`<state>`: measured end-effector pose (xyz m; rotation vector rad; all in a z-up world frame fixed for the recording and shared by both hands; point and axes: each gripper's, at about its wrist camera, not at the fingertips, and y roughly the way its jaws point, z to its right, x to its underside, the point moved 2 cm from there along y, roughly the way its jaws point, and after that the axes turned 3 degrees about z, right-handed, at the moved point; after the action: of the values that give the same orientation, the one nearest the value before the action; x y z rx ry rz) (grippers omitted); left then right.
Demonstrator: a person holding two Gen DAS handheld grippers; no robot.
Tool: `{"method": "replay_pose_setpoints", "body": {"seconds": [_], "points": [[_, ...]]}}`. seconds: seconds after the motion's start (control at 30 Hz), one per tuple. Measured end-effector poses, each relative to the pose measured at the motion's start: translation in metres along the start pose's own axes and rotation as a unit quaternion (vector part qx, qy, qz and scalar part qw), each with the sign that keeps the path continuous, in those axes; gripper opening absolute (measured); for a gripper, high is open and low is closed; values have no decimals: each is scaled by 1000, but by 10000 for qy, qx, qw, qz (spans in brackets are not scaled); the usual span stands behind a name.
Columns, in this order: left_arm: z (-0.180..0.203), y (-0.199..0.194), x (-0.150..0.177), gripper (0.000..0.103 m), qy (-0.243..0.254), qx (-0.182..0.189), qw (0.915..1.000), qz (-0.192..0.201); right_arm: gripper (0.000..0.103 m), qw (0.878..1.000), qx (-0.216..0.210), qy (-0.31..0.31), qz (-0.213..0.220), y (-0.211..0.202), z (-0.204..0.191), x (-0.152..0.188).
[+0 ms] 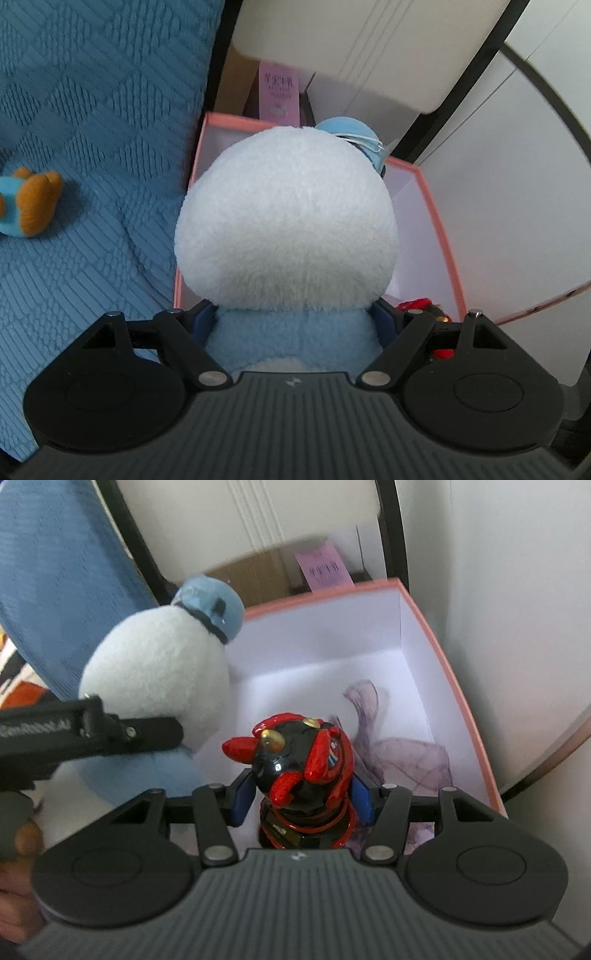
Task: Organize objects
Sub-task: 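Carry figurine with right tool while left tool carries snowman over pink box, then open right tool dropping figurine into box while left tool releases snowman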
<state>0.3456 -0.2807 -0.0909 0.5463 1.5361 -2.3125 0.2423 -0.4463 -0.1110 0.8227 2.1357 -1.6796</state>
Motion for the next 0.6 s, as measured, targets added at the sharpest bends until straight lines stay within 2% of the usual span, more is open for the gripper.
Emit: {"method": "replay_pose_setpoints", "body": {"seconds": [0.23, 0.3, 0.47, 0.6], "points": [[1, 15, -2, 83, -1, 74, 10000, -22, 58, 9997, 102, 99, -204, 19, 17, 8], [3, 12, -1, 83, 74, 187, 9998, 72, 58, 9995, 118, 154, -238, 22, 21, 6], [20, 3, -7, 83, 467, 26, 9988, 159, 59, 9992, 197, 217, -281, 22, 27, 2], [24, -13, -7, 83, 484, 118, 9985, 225, 63, 9989, 186, 368, -229, 14, 31, 0]]}}
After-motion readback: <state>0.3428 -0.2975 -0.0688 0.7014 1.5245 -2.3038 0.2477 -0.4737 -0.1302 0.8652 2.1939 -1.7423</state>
